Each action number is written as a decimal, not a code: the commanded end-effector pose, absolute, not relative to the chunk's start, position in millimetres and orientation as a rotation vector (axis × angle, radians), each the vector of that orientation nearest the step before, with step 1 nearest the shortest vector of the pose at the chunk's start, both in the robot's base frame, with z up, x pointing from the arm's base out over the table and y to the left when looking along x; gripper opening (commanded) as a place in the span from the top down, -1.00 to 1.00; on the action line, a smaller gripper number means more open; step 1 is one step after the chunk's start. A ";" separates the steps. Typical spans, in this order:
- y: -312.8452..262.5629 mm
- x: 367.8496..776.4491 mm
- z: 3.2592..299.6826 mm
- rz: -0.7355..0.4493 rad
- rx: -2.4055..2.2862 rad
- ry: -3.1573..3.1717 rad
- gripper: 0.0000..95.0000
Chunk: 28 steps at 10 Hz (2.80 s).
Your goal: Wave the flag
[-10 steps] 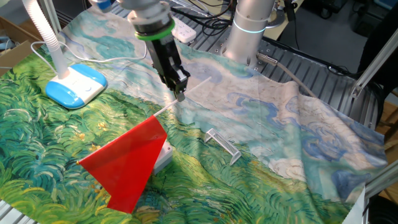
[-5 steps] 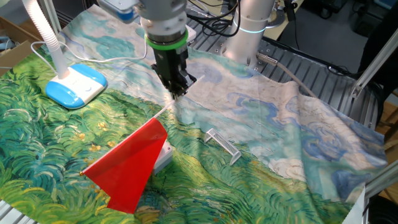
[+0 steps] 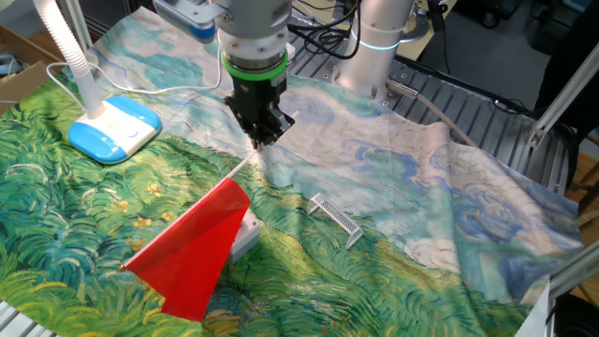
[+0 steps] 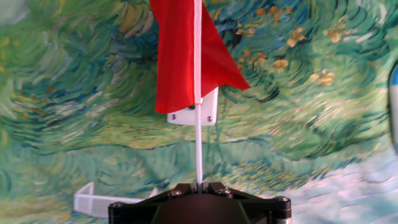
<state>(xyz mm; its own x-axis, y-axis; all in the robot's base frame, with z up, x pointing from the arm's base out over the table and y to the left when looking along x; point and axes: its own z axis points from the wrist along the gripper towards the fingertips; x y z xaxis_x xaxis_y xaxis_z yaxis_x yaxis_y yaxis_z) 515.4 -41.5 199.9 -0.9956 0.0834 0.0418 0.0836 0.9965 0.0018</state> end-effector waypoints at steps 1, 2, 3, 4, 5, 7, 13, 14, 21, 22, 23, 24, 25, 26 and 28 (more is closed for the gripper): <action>-79.7 532.7 205.4 0.054 0.014 -3.102 1.00; -91.7 538.4 210.8 0.056 0.043 -3.096 1.00; -94.1 539.6 212.0 0.057 0.050 -3.095 1.00; -96.6 540.9 212.9 0.072 0.060 -3.085 1.00; -95.9 540.8 212.5 0.056 0.038 -3.083 1.00; -95.7 540.8 212.4 0.059 0.009 -3.084 1.00; -82.6 535.9 205.5 0.060 -0.119 -3.082 0.20; -76.2 533.0 201.9 0.058 -0.137 -3.077 0.20; -73.1 530.4 200.3 0.069 -0.285 -2.931 0.20; -73.3 530.1 200.7 0.067 -0.284 -2.928 0.20; -73.4 529.9 200.8 0.066 -0.278 -2.900 0.20; -73.6 529.7 201.1 0.067 -0.285 -2.885 0.20; -73.6 529.5 201.2 0.071 -0.299 -2.879 0.20; -73.6 529.5 201.3 0.077 -0.316 -2.873 0.20; -73.7 529.3 201.1 0.082 -0.337 -2.863 0.20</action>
<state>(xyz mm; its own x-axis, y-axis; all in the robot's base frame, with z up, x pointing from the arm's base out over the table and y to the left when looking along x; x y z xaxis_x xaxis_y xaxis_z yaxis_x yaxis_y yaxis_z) 532.5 -73.4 201.4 -0.9371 0.2374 0.2558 0.2226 0.9711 -0.0858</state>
